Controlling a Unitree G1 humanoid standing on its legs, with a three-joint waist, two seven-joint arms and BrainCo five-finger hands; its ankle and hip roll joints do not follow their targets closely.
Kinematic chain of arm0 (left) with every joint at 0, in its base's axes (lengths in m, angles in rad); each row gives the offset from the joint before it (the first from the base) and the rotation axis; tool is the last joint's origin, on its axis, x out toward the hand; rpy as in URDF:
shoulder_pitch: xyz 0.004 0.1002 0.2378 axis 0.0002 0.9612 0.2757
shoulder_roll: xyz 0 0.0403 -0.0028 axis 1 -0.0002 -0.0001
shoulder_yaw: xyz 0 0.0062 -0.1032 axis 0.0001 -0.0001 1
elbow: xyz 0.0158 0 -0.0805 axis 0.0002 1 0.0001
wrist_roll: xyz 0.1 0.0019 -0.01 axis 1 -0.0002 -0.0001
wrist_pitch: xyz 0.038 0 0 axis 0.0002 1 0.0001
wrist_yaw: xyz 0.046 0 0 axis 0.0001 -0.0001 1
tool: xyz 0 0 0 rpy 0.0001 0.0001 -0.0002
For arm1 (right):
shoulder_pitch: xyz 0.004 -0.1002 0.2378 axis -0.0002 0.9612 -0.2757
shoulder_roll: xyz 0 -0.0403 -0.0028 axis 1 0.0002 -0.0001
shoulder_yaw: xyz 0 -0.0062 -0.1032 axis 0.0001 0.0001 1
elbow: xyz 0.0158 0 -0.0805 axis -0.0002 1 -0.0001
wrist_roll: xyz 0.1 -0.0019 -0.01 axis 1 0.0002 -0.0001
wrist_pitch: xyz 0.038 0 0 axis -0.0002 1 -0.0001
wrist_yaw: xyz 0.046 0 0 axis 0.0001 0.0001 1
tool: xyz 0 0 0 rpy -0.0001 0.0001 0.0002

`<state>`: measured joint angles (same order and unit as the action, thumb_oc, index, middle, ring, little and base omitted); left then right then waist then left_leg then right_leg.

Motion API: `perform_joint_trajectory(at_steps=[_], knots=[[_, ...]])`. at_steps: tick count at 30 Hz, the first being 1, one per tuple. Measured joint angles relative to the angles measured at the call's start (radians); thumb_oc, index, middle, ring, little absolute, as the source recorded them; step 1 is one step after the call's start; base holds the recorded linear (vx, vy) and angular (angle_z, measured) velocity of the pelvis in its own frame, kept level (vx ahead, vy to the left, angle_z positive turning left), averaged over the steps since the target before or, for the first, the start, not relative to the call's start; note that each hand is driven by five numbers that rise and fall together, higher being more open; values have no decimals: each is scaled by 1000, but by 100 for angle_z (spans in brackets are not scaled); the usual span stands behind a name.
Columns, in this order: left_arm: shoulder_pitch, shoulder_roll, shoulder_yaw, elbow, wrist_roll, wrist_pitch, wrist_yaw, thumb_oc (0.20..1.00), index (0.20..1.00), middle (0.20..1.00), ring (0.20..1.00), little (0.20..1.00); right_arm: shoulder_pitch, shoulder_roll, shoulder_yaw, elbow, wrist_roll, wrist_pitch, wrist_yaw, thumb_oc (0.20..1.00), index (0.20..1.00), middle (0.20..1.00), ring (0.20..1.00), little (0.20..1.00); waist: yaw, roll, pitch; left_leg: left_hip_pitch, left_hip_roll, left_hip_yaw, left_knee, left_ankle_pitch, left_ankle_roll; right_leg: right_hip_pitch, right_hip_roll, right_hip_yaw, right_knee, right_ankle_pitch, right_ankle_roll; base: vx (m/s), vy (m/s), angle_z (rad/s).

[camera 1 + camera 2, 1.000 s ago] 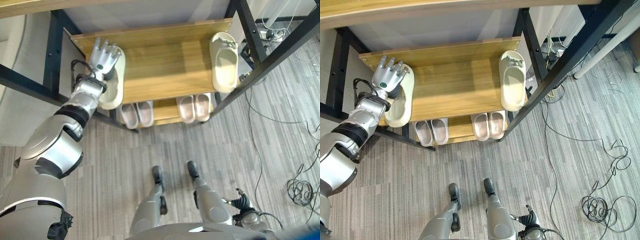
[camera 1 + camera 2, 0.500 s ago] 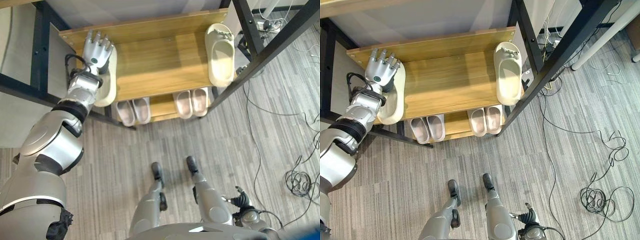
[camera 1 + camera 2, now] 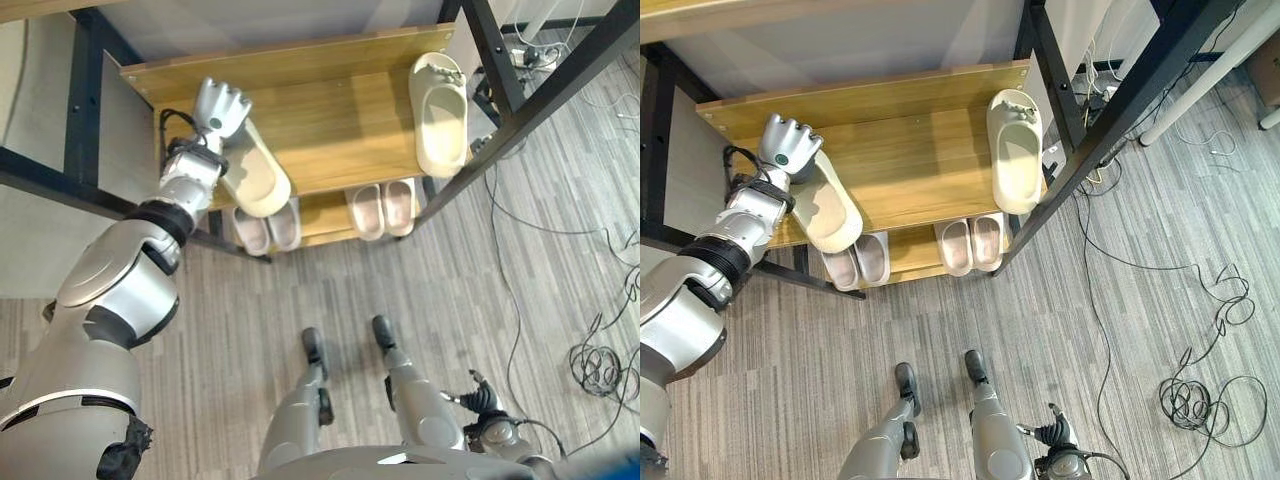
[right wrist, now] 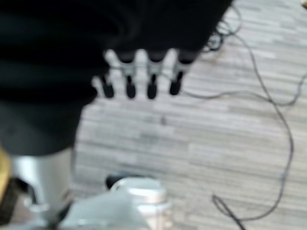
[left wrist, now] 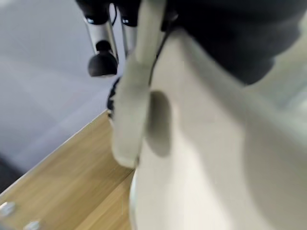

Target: Arrange the slippers neatly on the shoe rack.

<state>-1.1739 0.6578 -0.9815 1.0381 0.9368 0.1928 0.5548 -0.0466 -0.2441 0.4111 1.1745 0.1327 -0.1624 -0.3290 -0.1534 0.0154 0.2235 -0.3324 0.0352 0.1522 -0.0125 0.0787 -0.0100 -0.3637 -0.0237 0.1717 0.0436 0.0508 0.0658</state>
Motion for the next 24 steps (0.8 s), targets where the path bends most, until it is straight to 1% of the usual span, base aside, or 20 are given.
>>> perform_joint_trajectory(at_steps=[4,7,8,11,12,15,16,18,24], knots=[[-2,-41,0,-28,17,1,32,200,200,200,200,200,-2,0,2,0,0,-7,-5,1000,1000,1000,1000,1000,-7,0,0,-18,0,2,14,0,0,-18,-1,1,10,0,0,-49,-19,-1],[-38,-86,-15,-43,27,18,48,200,200,200,200,200,-9,0,2,1,-1,-7,-8,1000,1000,1000,1000,1000,-7,1,1,-58,-2,6,22,4,5,-64,-1,6,28,2,3,-37,-11,-3],[-51,-92,-28,-41,28,19,53,200,200,200,200,200,-17,1,2,5,-1,-5,-8,1000,1000,1000,1000,1000,-18,2,1,-66,-4,7,23,5,7,-74,-2,8,29,5,6,-49,-5,-4],[-96,-138,-34,-39,26,23,60,200,200,200,200,200,-34,-2,0,24,-1,-5,-20,1000,1000,1000,1000,1000,-22,13,16,-71,-7,12,24,8,9,-81,-4,9,32,5,9,-25,0,-1],[-103,-144,-35,-39,25,23,62,200,200,200,200,200,-37,-3,-1,25,-1,-4,-23,1000,1000,1000,1000,1000,-22,16,20,-71,-8,15,23,8,9,-82,-4,11,32,5,9,-17,16,-8],[-121,-148,-33,-32,16,35,74,200,200,200,200,200,-44,-3,-2,26,-10,-5,-29,1000,1000,1000,1000,1000,-34,21,28,-74,-11,58,12,6,11,-109,-2,52,33,12,20,-18,12,-33],[-125,-147,-33,-30,15,40,77,200,200,200,200,200,-44,-3,-1,25,-10,-5,-30,1000,1000,1000,1000,1000,-38,21,30,-77,-12,61,12,5,12,-115,-1,58,33,13,22,-3,-27,-19],[-152,-147,-32,-12,13,46,78,200,200,200,200,200,-46,-2,-1,25,-10,-4,-30,1000,1000,1000,1000,1000,-56,22,33,-92,-11,75,12,4,14,-134,-2,66,33,16,26,2,-42,-13],[-207,-160,-33,10,-24,57,76,200,200,200,200,200,-47,-2,-1,28,-12,-5,-40,1000,1000,1000,1000,1000,-66,22,37,-105,-7,84,11,3,15,-152,5,73,34,17,26,4,-20,-6]])
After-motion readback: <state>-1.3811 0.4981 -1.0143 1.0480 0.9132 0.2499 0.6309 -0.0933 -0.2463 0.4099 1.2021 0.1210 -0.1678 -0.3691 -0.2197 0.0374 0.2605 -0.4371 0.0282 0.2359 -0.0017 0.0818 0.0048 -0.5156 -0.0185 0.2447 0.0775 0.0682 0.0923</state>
